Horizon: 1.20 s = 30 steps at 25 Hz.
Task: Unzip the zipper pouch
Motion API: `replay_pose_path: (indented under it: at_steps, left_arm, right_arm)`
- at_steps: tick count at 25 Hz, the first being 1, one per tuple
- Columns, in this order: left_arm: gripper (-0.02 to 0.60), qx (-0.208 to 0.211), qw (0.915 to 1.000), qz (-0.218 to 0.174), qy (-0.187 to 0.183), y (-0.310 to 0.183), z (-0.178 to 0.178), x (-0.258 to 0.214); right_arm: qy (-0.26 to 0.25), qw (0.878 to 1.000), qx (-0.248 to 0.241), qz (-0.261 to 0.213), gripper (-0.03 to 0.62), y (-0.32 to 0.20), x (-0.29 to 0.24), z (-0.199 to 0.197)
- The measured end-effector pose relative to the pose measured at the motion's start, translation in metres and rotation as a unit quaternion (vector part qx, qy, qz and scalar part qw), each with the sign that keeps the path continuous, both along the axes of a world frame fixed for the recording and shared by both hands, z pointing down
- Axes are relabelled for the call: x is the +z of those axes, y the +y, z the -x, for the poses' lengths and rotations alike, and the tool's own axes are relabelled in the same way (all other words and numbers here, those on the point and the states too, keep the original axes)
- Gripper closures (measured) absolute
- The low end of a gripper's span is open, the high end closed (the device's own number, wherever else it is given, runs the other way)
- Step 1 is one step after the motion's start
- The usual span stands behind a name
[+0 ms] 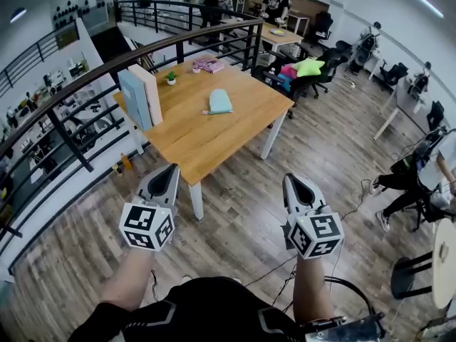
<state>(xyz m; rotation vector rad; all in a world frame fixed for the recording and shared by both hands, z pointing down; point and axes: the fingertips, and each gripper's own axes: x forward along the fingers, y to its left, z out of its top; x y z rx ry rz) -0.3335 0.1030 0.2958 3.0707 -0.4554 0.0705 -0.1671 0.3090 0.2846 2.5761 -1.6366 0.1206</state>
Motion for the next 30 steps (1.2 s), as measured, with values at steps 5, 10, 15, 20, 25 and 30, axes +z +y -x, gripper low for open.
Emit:
replay_pose_path:
  at_steps: [5,10,15,20,25,30]
  left_arm:
    - [0.552,0.029,0.9995,0.012,0.001,0.008,-0.005,0.005]
    - [0.551,0.022,0.9996,-0.010,-0.013,0.010,-0.008,0.003]
    - [0.551,0.012,0.9997,-0.014,-0.016,0.007,-0.008,0.002]
    - [0.537,0.011,0.9996,-0.022,-0.010,0.014,-0.008,-0.001]
    - [0.377,0.025,0.9996,-0.014,-0.010,0.024,-0.010,0.002]
    - [0.359,0.026,0.9992,-0.025,-0.016,0.031,-0.016,0.006]
  right_arm:
    - [0.004,1.000,0.004,-0.001,0.585,-0.001,0.000,-0.004]
    - [0.005,1.000,-0.004,-0.001,0.576,0.004,-0.004,-0.004]
    - [0.006,1.000,-0.016,0.003,0.563,0.000,-0.002,-0.004]
    - [0.004,1.000,-0.020,0.002,0.486,0.003,-0.002,-0.005]
    - [-0.002,1.000,-0.028,0.003,0.402,0.005,0.001,-0.009]
    - [-0.007,0.999,-0.034,0.009,0.384,0.009,0.009,-0.014]
